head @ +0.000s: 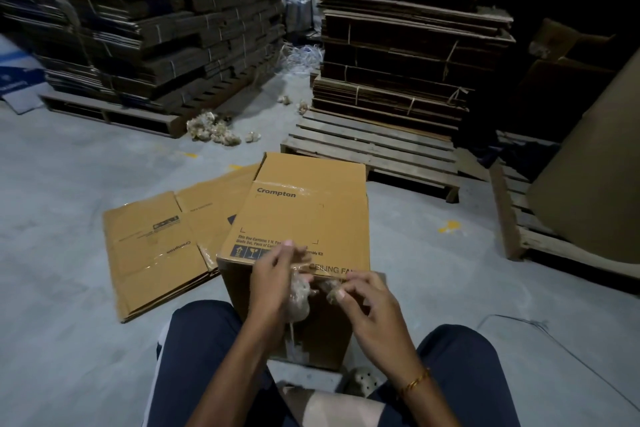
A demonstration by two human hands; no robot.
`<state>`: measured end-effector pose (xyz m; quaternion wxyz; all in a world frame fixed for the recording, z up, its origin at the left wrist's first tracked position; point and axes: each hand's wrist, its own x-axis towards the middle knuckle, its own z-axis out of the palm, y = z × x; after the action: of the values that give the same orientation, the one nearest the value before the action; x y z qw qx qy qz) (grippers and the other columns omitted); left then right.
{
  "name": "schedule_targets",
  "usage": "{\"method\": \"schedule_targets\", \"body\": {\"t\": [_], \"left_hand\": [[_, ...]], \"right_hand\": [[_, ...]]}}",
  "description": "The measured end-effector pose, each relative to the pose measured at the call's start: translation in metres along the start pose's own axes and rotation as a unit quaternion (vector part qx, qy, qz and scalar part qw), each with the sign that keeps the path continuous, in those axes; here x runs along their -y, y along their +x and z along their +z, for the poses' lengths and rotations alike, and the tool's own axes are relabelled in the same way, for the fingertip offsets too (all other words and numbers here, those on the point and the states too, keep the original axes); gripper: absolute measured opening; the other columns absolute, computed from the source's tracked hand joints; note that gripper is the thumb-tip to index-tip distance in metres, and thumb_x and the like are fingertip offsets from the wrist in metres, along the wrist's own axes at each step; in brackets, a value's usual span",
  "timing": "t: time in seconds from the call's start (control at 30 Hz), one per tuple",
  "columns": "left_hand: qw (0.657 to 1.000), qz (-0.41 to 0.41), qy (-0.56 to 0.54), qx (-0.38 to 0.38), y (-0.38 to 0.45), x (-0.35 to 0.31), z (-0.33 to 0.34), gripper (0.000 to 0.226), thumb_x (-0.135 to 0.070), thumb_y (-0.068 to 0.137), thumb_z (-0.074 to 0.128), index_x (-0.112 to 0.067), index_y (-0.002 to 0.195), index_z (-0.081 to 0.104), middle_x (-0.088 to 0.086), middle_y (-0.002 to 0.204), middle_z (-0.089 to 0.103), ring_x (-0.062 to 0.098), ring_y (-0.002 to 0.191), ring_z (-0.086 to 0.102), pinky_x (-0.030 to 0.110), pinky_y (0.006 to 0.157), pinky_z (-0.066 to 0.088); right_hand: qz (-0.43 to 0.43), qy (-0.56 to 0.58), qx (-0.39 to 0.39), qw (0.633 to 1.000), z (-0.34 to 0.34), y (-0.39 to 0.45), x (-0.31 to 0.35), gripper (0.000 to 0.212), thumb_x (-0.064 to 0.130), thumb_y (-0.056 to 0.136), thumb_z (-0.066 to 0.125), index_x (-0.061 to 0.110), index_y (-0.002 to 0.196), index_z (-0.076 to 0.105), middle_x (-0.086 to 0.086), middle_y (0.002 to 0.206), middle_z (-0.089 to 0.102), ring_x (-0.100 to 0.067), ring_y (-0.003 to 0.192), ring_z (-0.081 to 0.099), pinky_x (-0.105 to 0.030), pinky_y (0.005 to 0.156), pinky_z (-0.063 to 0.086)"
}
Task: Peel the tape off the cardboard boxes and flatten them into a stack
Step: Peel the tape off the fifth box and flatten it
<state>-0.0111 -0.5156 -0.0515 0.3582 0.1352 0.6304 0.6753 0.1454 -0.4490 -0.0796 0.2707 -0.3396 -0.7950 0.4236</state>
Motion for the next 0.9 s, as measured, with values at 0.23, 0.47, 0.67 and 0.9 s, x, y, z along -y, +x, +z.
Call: {"method": "schedule_targets", "body": {"t": [0.23, 0.47, 0.67, 0.9], "left_hand": [[0.984, -0.15, -0.1, 0.013, -0.064, 0.027, 0.011, 0.059, -0.062, 0.096, 0.037, -0.018, 0.116, 0.071, 0.009, 0.109, 0.075, 0.028, 0.103, 0.071, 0.047, 0.081, 0.059], [0.981, -0.151, -0.018, 0.118, -0.064, 0.038, 0.007, 0.041, -0.042, 0.097, 0.056, -0.032, 0.136, 0.052, 0.006, 0.133, 0.06, 0.023, 0.12, 0.059, 0.043, 0.097, 0.052], [0.981, -0.064, 0.173, 0.06, -0.051, 0.046, -0.001, 0.035, -0.058, 0.091, 0.059, -0.026, 0.095, 0.073, 0.003, 0.111, 0.062, 0.014, 0.101, 0.06, 0.032, 0.077, 0.047], [0.873, 0.087, 0.48, -0.008, -0.039, 0.05, 0.002, 0.023, -0.048, 0.094, 0.061, -0.028, 0.088, 0.053, -0.01, 0.09, 0.056, 0.004, 0.079, 0.058, 0.023, 0.062, 0.045]], "right_hand": [[-0.01, 0.013, 0.115, 0.993, 0.016, -0.032, 0.018, 0.07, 0.083, 0.084, 0.046, 0.039, 0.137, 0.053, 0.034, 0.141, 0.037, 0.011, 0.128, 0.043, -0.016, 0.101, 0.045], [-0.02, -0.034, 0.062, 0.997, 0.004, -0.043, 0.001, 0.039, 0.03, 0.095, 0.062, 0.056, 0.123, 0.052, 0.039, 0.14, 0.014, 0.015, 0.123, 0.04, -0.008, 0.09, 0.045], [-0.055, -0.131, 0.106, 0.984, -0.007, -0.044, 0.001, 0.032, 0.036, 0.096, 0.06, 0.041, 0.127, 0.053, 0.02, 0.119, 0.031, 0.004, 0.11, 0.044, -0.008, 0.083, 0.041], [-0.048, -0.244, 0.219, 0.944, 0.002, -0.05, 0.014, 0.036, 0.033, 0.096, 0.053, 0.029, 0.131, 0.046, 0.013, 0.122, 0.027, -0.009, 0.109, 0.042, -0.029, 0.093, 0.047]]}}
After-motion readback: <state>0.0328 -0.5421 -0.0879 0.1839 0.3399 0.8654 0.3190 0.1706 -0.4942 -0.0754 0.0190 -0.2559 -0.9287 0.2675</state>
